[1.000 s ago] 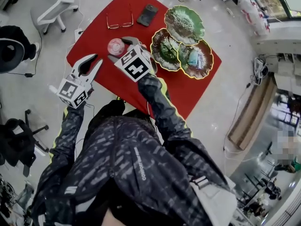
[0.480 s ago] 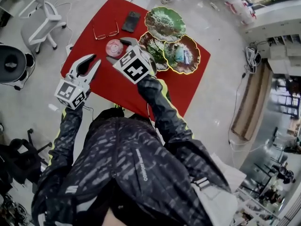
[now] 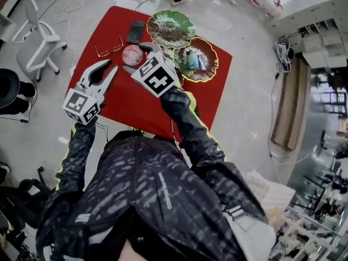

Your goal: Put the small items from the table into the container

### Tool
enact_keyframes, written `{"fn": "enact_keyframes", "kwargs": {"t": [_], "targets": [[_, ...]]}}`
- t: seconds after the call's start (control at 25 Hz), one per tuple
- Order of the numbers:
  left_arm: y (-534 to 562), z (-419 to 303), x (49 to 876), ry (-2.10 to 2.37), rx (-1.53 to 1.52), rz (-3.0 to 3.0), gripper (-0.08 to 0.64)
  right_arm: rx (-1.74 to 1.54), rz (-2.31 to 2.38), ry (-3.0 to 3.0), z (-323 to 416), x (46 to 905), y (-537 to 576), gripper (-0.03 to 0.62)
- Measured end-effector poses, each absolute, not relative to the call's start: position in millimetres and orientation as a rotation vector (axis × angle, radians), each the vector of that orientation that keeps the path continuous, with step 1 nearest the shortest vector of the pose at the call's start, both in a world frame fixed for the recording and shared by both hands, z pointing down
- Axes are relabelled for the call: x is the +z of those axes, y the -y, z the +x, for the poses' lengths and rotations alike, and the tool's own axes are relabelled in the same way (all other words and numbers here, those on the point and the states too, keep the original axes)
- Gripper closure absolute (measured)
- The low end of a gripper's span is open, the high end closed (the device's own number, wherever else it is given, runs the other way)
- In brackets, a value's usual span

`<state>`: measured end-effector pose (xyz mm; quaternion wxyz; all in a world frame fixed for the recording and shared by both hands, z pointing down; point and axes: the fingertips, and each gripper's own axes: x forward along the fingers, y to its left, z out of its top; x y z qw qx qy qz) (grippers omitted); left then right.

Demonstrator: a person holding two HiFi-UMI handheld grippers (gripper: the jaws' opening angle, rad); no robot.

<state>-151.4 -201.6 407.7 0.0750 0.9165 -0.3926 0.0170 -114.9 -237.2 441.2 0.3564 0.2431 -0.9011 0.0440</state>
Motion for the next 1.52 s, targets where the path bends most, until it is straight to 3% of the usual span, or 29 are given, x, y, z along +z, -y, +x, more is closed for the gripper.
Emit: {"fn": "enact_keyframes", "kwargs": {"t": [0.76, 1.52], "targets": [[248, -53, 380, 0.906, 0.056, 2.888, 0.476, 0.139, 0.841, 2.261, -18, 405, 282, 0.273], [272, -24, 383, 0.807, 0.068, 2.899, 0.476, 0.206, 0.901, 2.163, 17, 407, 334, 0.273]]}}
